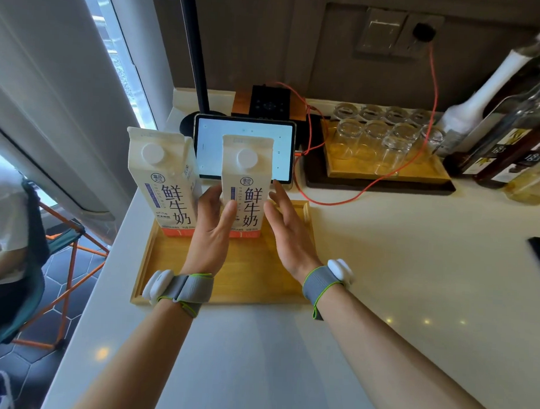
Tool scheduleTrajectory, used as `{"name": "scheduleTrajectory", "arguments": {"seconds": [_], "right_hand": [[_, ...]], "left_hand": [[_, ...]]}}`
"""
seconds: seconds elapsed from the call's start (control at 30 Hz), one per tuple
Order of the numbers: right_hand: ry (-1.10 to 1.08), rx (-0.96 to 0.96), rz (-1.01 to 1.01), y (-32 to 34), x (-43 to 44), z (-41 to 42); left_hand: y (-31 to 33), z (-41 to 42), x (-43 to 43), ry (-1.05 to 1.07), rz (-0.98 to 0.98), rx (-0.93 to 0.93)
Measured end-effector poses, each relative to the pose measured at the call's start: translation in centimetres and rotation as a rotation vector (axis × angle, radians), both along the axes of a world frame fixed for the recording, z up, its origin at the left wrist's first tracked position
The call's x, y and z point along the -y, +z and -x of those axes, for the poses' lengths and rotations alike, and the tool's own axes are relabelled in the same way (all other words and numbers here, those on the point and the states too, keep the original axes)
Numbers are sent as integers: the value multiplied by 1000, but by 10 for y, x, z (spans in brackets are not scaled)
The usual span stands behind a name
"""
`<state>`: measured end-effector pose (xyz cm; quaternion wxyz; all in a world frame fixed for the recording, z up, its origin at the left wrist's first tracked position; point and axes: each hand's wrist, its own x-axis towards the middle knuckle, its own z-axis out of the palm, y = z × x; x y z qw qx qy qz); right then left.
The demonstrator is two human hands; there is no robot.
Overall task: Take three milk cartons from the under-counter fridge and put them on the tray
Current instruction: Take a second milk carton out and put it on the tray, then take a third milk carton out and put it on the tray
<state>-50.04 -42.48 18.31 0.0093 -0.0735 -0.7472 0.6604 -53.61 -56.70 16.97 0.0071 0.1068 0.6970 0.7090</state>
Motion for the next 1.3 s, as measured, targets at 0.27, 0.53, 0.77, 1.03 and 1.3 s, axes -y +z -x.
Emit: {"name": "scheduleTrajectory", "arguments": {"seconds": [0.27, 0.53, 0.77, 1.03, 1.3], "right_hand": [[-95, -6, 73, 10, -41, -82], [-311, -27, 172, 19, -113, -206], [-410, -22, 167, 22, -198, -332], [-526, -9, 197, -16, -321, -501], [-667, 111, 260, -73, -389, -597]], "left_hand": [[14, -84, -24, 244, -54, -6], [37, -180, -105, -20, -39, -70], [29, -286, -195, -108, 24, -16], [-1, -459, -351, -265, 118, 86], [-64, -553, -424, -233, 218, 380]]}}
